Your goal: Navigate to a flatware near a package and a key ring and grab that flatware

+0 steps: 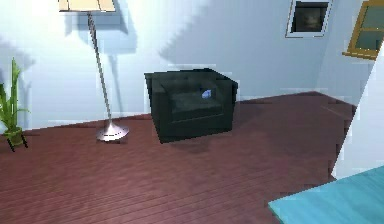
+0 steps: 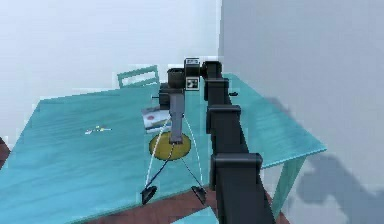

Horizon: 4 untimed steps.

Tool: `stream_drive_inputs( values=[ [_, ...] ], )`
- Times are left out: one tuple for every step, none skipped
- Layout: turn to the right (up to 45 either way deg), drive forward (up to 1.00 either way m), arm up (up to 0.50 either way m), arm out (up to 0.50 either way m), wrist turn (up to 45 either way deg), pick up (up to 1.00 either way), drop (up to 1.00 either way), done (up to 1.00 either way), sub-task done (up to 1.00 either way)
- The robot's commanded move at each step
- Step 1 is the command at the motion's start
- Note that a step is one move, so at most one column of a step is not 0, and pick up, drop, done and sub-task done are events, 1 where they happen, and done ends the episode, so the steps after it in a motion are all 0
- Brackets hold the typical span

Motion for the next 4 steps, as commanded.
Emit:
stream_drive_inputs(
  values=[
    [0.0, 0.0, 0.0, 0.0, 45.0, 0.0, 0.0, 0.0, 0.0],
    [0.0, 0.0, 0.0, 0.0, 45.0, 0.0, 0.0, 0.0, 0.0],
    [0.0, 0.0, 0.0, 0.0, 45.0, 0.0, 0.0, 0.0, 0.0],
    [0.0, 0.0, 0.0, 0.0, 21.0, 0.0, 0.0, 0.0, 0.0]
  ],
)
